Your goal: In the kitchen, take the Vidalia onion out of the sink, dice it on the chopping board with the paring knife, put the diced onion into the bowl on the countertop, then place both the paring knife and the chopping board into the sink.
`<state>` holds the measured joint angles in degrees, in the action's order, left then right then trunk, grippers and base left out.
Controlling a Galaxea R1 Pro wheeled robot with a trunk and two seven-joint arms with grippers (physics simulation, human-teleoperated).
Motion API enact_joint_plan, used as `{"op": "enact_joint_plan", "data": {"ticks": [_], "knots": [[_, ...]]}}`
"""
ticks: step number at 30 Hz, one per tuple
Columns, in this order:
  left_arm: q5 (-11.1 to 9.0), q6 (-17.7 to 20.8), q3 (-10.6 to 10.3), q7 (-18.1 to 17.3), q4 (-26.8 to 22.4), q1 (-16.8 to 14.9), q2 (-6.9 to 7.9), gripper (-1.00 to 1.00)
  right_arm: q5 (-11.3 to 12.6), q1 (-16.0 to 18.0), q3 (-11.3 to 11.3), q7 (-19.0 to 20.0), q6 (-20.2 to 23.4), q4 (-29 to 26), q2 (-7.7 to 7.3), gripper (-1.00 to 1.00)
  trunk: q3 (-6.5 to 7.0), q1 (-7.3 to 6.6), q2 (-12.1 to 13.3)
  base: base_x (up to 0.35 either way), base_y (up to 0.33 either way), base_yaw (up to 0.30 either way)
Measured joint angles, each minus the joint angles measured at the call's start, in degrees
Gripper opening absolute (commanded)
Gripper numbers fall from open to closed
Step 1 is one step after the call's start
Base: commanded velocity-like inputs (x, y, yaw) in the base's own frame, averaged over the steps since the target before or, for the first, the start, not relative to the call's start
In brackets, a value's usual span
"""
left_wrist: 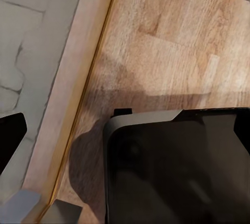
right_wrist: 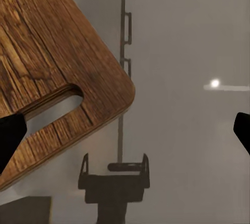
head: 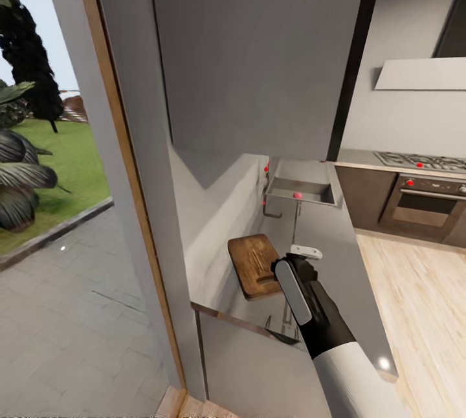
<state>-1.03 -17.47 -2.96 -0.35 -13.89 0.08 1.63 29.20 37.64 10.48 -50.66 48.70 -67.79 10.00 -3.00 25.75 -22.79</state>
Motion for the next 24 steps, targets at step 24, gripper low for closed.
{"op": "enact_joint_plan", "data": {"ticks": [24], "knots": [[0.0,0.0,0.0,0.0,0.0,0.0,0.0,1.0,0.0,0.0,0.0,0.0,0.0,1.0,0.0,1.0,-2.14,-0.01,0.0,0.044,0.015,0.0]]}}
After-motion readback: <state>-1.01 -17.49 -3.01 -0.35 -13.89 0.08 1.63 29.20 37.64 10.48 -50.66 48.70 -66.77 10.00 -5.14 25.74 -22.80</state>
